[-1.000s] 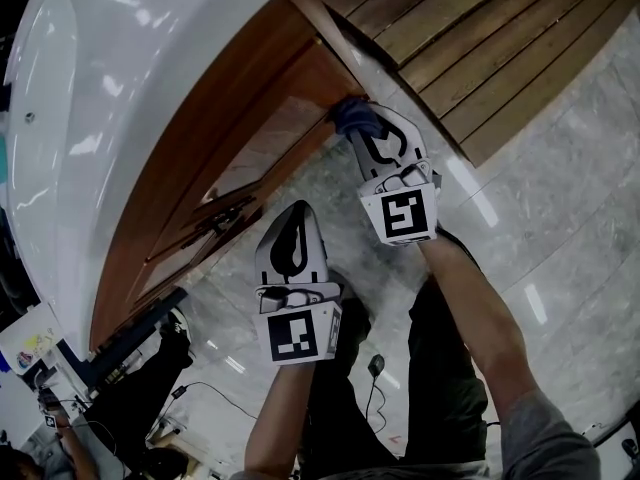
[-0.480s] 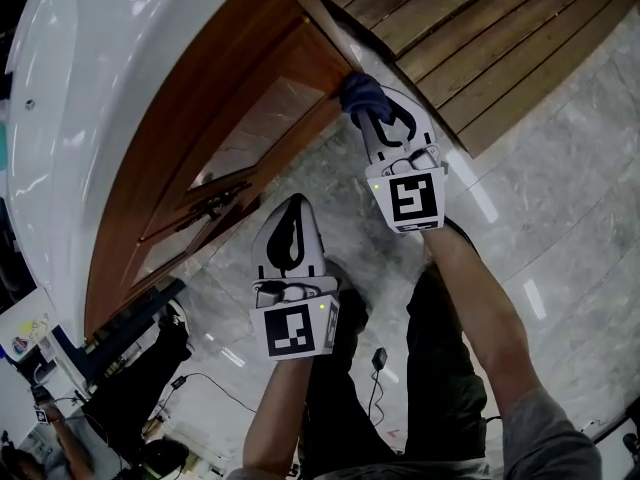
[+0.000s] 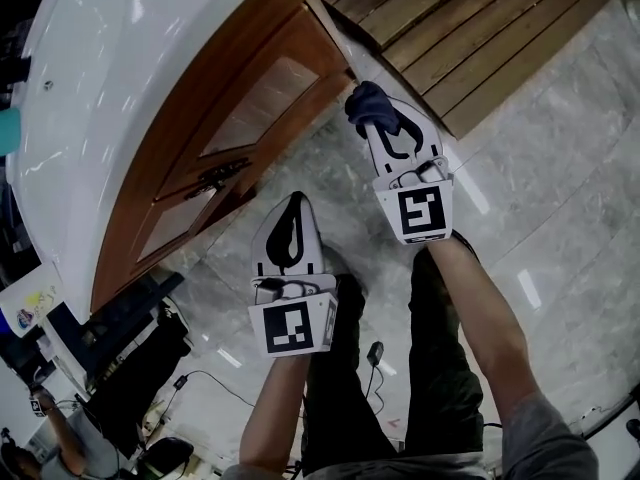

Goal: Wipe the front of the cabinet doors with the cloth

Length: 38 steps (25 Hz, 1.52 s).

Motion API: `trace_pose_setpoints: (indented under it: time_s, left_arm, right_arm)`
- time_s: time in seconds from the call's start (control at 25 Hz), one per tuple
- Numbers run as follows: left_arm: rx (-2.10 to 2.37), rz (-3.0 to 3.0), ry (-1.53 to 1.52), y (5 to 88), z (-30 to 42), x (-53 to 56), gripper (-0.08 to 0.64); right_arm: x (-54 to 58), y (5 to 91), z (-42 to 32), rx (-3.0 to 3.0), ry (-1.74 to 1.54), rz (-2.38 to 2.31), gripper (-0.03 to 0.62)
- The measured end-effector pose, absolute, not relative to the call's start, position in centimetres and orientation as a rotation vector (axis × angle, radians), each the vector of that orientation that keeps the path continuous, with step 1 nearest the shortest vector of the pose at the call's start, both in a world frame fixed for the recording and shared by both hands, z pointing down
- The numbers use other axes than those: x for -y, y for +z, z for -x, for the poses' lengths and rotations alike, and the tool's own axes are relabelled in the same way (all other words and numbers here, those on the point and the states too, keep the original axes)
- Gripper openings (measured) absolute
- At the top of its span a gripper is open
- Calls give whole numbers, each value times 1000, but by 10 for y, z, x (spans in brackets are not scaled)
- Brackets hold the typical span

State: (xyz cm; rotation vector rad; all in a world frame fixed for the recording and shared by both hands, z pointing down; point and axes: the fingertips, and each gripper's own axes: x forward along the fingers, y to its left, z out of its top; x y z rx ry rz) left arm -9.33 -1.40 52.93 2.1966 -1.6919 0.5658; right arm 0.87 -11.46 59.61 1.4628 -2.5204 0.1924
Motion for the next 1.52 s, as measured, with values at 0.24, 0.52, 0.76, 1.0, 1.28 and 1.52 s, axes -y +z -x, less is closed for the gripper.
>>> trace_pose_setpoints:
  time_s: [0.24,0.52,0.76,1.0,1.28,1.52]
  left_arm:
    - [1692,-2233,552,494,94,8,6]
    - [1674,-2263,527,440,81,1,6]
    - [1638,-2328,480,382,70,-4,6]
    - [1641,-2351,460,324,64,-12,6]
    - [1647,-2382,425,263,68,-15,6]
    - [1625,-2437,387,199,66,-17,6]
  right_arm:
    - [91,555,-10,2546,241,-1463,78]
    - [66,496,-23,2561,290,-1476,78]
    - [39,434,-29,2562,346,-1467,78]
    - [15,370,-37,2564,412,-1486,78]
    - [0,291,-36,2583,424,-1507,78]
    - [-5,220,-36,2601,384,-1522,78]
